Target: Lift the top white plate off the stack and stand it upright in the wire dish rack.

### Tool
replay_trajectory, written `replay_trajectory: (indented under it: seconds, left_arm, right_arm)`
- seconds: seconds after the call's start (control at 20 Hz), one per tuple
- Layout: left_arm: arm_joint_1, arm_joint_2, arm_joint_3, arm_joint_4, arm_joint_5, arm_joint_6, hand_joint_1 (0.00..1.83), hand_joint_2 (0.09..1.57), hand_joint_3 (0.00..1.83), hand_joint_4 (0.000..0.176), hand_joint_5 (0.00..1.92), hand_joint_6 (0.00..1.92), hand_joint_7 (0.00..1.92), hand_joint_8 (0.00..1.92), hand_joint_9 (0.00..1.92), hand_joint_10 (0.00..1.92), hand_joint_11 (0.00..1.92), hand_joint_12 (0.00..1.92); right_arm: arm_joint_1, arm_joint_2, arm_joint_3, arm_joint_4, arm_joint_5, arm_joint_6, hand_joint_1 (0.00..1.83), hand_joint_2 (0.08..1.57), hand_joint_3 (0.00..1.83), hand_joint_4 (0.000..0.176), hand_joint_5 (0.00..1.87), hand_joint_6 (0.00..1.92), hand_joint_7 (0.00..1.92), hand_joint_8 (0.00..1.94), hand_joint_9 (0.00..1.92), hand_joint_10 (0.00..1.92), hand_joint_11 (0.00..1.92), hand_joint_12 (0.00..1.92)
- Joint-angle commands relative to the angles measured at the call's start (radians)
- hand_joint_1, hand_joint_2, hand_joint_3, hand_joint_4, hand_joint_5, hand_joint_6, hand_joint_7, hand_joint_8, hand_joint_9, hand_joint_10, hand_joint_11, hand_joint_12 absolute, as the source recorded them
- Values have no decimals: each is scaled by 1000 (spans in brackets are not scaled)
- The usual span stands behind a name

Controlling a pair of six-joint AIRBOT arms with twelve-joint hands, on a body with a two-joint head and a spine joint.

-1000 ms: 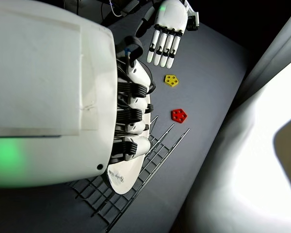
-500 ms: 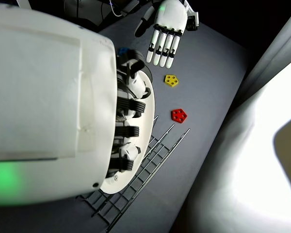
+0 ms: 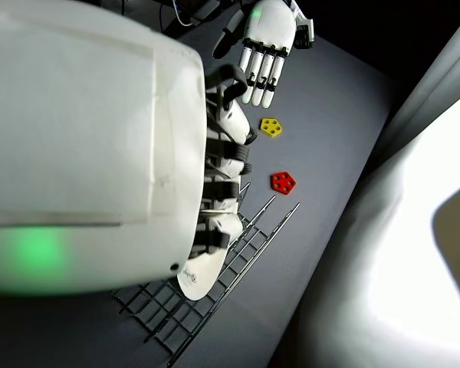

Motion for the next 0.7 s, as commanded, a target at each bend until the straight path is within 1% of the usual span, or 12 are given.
replay_trajectory:
  seconds: [0.0,0.2,0.25,0.3,0.35,0.4,0.45,0.5,0.55,0.65]
  left_arm:
    - [-20,13,-6,-66,-68,0,371,1025,0,0,0,0,14,4,37,3,57,142]
    - [-20,19,-7,-66,-71,-1,382,1028,1,0,0,0,29,6,46,4,51,141]
    - [-19,21,-7,-66,-71,-1,363,1032,3,0,3,1,31,5,48,4,53,144]
    - [-19,21,-7,-66,-71,-1,390,1034,2,0,0,0,23,1,39,1,43,140]
    - [-19,22,-7,-66,-71,-1,380,1036,3,0,0,0,22,1,37,0,49,143]
    - [-19,24,-7,-66,-71,-1,354,1030,0,0,2,1,37,6,58,8,72,152]
    - [-18,24,-7,-66,-71,-1,369,1028,0,0,2,1,41,6,61,8,73,153]
    - [-18,25,-7,-66,-71,-1,370,1022,0,0,17,6,51,9,71,10,88,158]
    - [-18,25,-8,-66,-71,-1,358,1029,0,0,3,0,32,1,55,2,70,150]
    - [-18,25,-9,-65,-72,-1,409,1030,1,0,1,0,27,0,40,0,43,138]
  right_arm:
    - [25,13,-2,59,82,20,1482,1144,0,0,765,1207,852,906,918,1017,806,1564]
    - [36,13,-17,19,66,57,1480,1151,0,0,758,1240,842,922,897,1027,784,1584]
    - [36,13,-22,12,63,67,1491,1081,0,0,912,1062,1010,677,1050,817,937,1409]
    - [36,14,-26,7,63,76,1496,1048,1,0,973,960,1092,551,1124,702,1006,1316]
    - [36,15,-29,-6,63,91,1499,1037,0,0,999,915,1126,488,1169,630,1032,1276]
    - [36,16,-30,-11,63,102,1487,1103,0,0,856,1086,958,730,1013,863,893,1440]
    - [35,16,-31,-19,63,116,1483,1129,2,0,800,1159,898,837,943,973,827,1527]
    - [35,16,-32,-32,63,130,1480,1144,0,0,775,1206,872,879,907,1020,799,1563]
    - [32,16,-32,-42,62,142,1479,1146,0,0,780,1204,862,879,908,1033,777,1587]
    - [27,17,-32,-51,61,154,1479,1150,0,0,770,1223,853,897,899,1041,766,1600]
